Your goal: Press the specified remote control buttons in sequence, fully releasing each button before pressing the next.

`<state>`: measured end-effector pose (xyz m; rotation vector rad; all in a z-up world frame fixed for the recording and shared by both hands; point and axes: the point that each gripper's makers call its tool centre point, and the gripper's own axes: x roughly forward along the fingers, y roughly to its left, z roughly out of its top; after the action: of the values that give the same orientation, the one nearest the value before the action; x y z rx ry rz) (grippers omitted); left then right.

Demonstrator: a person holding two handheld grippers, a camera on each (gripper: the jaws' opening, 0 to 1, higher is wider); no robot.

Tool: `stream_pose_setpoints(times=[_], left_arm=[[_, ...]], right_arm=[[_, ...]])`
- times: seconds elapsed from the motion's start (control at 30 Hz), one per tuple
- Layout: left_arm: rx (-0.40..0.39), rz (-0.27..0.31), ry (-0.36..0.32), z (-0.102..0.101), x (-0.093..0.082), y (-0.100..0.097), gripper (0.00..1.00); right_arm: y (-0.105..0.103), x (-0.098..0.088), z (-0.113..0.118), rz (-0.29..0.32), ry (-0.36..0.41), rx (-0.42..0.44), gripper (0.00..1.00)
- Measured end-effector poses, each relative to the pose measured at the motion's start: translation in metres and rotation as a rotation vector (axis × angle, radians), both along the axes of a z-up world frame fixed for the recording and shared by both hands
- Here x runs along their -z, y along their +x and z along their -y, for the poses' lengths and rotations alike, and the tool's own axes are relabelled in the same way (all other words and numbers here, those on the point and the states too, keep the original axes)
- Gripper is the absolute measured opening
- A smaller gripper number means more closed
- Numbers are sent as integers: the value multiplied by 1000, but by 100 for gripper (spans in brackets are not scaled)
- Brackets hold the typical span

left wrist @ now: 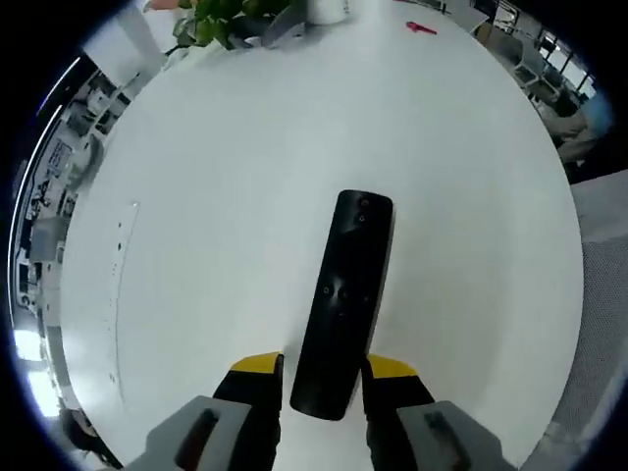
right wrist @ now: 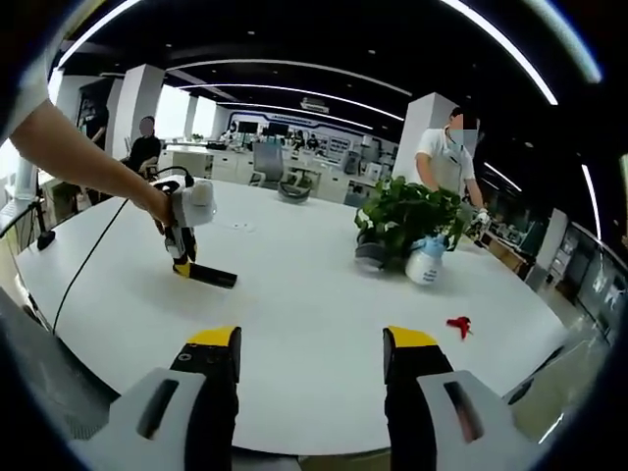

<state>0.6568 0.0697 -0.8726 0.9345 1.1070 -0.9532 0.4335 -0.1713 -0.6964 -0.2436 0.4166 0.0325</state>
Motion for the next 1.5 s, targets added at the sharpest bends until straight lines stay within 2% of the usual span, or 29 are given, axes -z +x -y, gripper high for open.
stream_pose_setpoints(times=[0.1,0.2,0.3,0.4,0.47,0.53,0.57,0.6,0.67,0.73,0.87,1.03,1.1,1.3,1.5], left_arm=[[-21,95,-11,-3,-5,9,43],[-70,117,-50,-5,-5,8,45],[-118,170,-77,-10,-7,14,50],[-159,220,-80,-16,-11,13,63],[-201,234,-121,-14,-13,12,76],[-205,270,-149,-15,-20,10,75],[-212,306,-157,-18,-24,11,76],[-217,290,-157,-19,-26,6,76],[-263,270,-221,-16,-31,0,81],[-288,253,-255,-17,-38,-9,84],[-332,321,-346,-20,-65,-19,86],[-373,354,-432,-29,-89,-35,96],[-385,367,-452,-31,-97,-46,100],[-418,388,-462,-47,-101,-65,100],[-486,438,-513,-68,-122,-82,100]], right_arm=[[0,0,0,0,1,0,61],[0,0,0,2,5,-1,60],[1,0,-2,-1,1,-12,60],[0,1,-3,-3,-1,-15,60],[0,0,-2,0,0,-13,59],[0,0,-1,1,1,-9,59],[0,-1,-1,3,2,-8,59],[0,-1,-1,4,3,-8,59],[0,-1,-1,7,5,-9,60],[0,-2,-2,9,9,-11,61],[0,-3,-6,15,20,-30,64],[0,-6,-10,31,53,-44,70],[0,-7,-11,36,62,-46,71],[0,-9,-14,40,75,-64,76],[1,-13,-18,62,108,-76,86]])
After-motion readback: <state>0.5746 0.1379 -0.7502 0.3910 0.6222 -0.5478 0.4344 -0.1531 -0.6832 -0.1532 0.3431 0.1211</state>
